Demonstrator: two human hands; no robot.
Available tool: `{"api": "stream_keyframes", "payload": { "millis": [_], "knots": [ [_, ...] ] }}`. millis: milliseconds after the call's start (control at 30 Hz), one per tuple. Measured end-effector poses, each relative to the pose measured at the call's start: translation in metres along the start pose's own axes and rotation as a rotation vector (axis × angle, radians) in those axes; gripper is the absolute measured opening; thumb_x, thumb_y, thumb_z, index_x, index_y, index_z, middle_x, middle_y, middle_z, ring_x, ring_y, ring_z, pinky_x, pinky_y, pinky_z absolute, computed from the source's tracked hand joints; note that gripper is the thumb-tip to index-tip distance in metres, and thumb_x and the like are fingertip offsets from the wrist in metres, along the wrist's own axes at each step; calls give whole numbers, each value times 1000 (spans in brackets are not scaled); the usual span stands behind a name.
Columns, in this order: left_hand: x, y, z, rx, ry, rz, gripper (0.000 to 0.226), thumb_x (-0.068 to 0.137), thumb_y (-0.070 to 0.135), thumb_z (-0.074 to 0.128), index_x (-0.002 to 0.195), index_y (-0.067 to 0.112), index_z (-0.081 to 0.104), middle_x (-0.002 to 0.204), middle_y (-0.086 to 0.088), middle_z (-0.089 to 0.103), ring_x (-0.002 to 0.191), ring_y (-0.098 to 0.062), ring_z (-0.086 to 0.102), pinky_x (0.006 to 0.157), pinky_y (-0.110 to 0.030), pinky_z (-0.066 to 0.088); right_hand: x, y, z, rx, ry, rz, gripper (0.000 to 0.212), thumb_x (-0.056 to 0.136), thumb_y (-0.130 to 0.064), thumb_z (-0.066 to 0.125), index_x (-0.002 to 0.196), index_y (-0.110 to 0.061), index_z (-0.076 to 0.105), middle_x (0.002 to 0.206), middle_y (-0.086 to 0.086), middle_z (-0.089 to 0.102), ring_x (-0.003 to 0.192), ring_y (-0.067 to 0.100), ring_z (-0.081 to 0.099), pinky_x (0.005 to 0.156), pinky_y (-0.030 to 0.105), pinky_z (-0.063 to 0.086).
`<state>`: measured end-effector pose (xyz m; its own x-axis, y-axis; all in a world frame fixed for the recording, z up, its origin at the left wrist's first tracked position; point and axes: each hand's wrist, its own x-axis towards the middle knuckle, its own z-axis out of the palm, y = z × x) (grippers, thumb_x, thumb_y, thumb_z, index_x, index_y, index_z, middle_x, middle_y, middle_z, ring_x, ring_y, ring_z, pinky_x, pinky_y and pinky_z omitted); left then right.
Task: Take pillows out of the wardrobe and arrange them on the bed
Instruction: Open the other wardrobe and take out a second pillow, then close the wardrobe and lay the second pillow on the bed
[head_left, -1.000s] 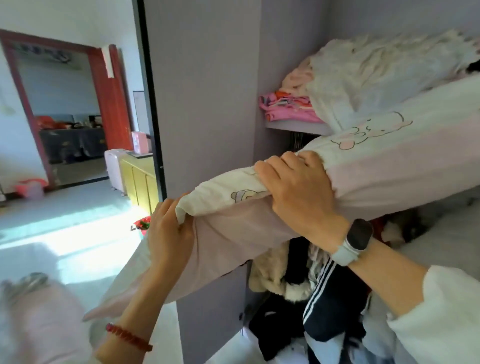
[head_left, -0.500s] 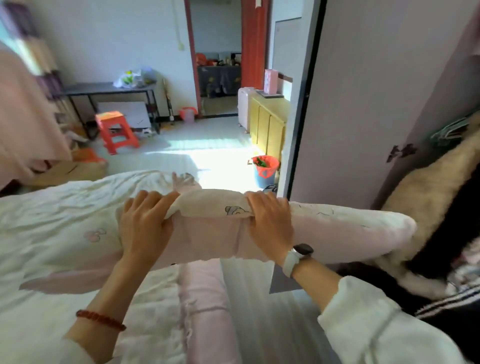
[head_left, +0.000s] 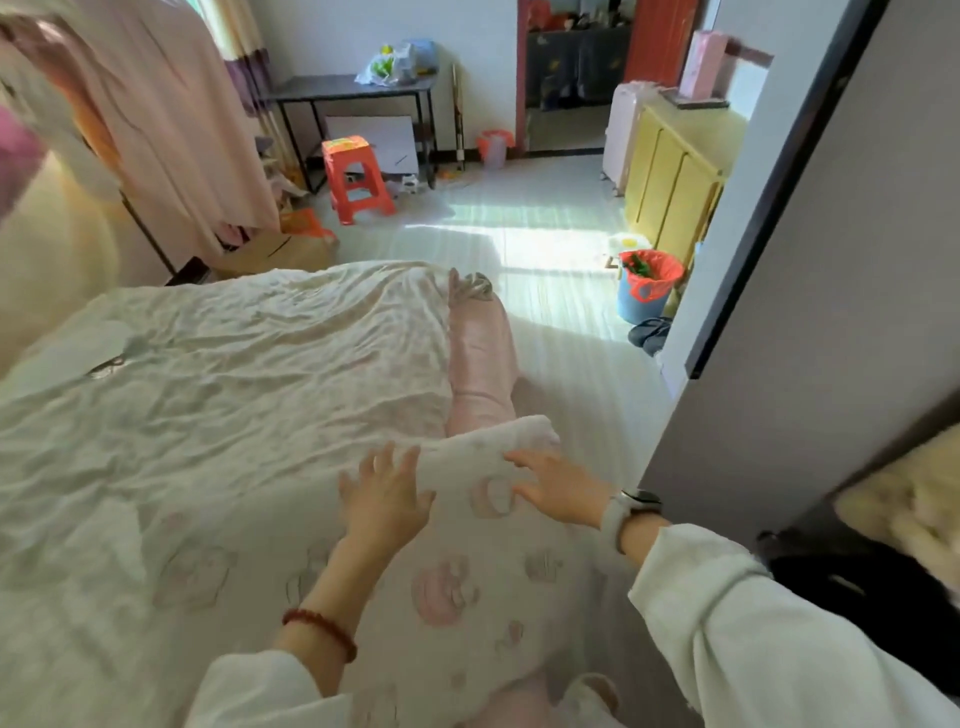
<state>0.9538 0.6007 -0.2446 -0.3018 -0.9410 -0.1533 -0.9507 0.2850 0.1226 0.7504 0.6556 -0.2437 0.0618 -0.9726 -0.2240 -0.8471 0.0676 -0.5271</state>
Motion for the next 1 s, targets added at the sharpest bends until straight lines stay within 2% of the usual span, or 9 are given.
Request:
{"api": "stream_keyframes", "payload": {
  "millis": [167, 267, 467, 533, 600, 667, 767, 867, 1000],
  "knots": [
    [52, 102, -23, -200, 225, 260, 51, 90, 31, 49, 135, 17, 33, 144, -12, 34, 128, -33, 33, 103, -49, 27, -12, 47, -65, 88, 256, 110, 38, 94, -21, 40, 132, -18, 40, 139, 8, 45, 126, 27, 40, 103, 38, 35],
    [83, 172, -47, -325, 309, 413, 49, 91, 29, 48, 136, 17, 33, 144, -10, 35, 128, -31, 35, 103, -48, 30, -34, 78, -112, 125, 477, 180, 35, 94, -17, 39, 128, -19, 45, 135, 5, 49, 123, 24, 43, 99, 35, 36],
    [128, 329, -108, -674, 292, 743, 64, 90, 23, 54, 142, 11, 19, 149, -12, 25, 134, -28, 26, 106, -41, 28, -84, 137, -202, 55, 801, 317, 33, 94, -14, 40, 126, -17, 47, 130, 6, 53, 119, 24, 48, 96, 34, 40],
    [142, 371, -132, -769, 277, 783, 79, 87, 24, 59, 144, 11, 7, 153, -11, 15, 138, -28, 16, 111, -44, 22, -92, 151, -228, 21, 876, 344, 34, 93, -13, 41, 126, -16, 46, 130, 7, 53, 120, 24, 47, 97, 36, 41],
    [155, 403, -156, -936, 203, 832, 88, 83, 21, 64, 144, 11, 2, 153, -14, 15, 138, -29, 16, 111, -50, 24, -95, 160, -249, -7, 946, 359, 35, 93, -11, 41, 128, -14, 45, 131, 7, 52, 121, 24, 46, 98, 36, 40],
    [164, 420, -170, -1118, 153, 852, 86, 80, 15, 67, 143, 10, 9, 146, -15, 28, 133, -30, 29, 106, -52, 33, -97, 165, -265, -26, 1011, 360, 37, 93, -10, 40, 130, -15, 43, 132, 6, 51, 122, 22, 44, 99, 34, 39],
    [163, 420, -169, -1239, 165, 809, 69, 82, 11, 63, 138, 10, 24, 133, -13, 43, 118, -28, 47, 95, -48, 46, -105, 167, -274, -41, 1113, 318, 38, 93, -11, 41, 130, -20, 42, 130, 2, 52, 121, 16, 45, 94, 24, 39],
    [144, 409, -151, -1234, 242, 917, 59, 85, 14, 61, 135, 12, 31, 123, -4, 49, 108, -18, 53, 90, -34, 50, -124, 165, -267, -37, 1224, 305, 38, 93, -8, 44, 129, -19, 44, 126, 1, 53, 117, 9, 46, 91, 19, 36],
    [97, 400, -126, -1205, 299, 1182, 55, 84, 21, 54, 135, 21, 32, 114, -1, 54, 97, -1, 53, 79, -9, 46, -163, 152, -247, 53, 1379, 278, 38, 90, -4, 44, 127, -14, 47, 122, -2, 52, 116, 20, 52, 95, 17, 41]
  ]
}}
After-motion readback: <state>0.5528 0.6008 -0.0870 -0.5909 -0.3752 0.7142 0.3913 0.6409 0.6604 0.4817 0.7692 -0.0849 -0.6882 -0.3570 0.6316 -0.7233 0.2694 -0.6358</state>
